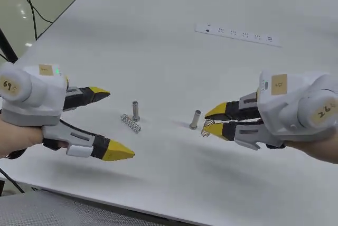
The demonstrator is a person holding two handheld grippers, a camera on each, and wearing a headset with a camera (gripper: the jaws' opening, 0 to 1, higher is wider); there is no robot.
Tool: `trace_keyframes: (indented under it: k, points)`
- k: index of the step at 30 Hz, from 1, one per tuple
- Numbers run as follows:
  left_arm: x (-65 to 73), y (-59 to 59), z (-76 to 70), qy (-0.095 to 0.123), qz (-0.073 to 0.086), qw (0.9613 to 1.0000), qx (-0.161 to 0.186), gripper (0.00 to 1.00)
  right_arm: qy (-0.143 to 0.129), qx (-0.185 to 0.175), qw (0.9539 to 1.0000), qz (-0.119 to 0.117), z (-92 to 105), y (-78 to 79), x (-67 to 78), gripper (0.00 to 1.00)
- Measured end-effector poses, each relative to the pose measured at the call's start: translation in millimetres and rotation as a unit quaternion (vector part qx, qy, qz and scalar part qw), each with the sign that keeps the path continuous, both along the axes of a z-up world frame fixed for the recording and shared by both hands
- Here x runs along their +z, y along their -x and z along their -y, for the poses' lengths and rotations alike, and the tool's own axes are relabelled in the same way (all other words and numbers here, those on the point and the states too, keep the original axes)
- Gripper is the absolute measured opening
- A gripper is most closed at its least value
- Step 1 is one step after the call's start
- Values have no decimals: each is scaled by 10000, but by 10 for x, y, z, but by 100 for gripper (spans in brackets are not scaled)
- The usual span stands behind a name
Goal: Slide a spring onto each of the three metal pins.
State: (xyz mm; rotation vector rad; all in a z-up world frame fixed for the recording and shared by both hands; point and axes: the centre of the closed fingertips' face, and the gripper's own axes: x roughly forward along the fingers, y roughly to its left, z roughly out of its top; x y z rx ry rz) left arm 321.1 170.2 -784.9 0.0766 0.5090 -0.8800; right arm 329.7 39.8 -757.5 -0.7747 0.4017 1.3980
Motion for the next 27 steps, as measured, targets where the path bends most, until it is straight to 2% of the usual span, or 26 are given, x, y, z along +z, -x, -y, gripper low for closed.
trace_keyframes:
  k: [9,13,19,27]
  points:
    - [11,-6,-44,4,-9,10000,71,98,-106,-142,9998,-72,-58,-159,46,7]
    - [29,-7,-55,36,-5,9999,103,98,-165,-276,9995,-39,-85,-300,87,7]
    - [53,-18,-80,55,18,9999,144,98,-280,-532,9981,-158,-122,-483,97,7]
    - [56,-16,-105,32,9,9998,178,98,-280,-659,9969,-322,-159,-536,38,7]
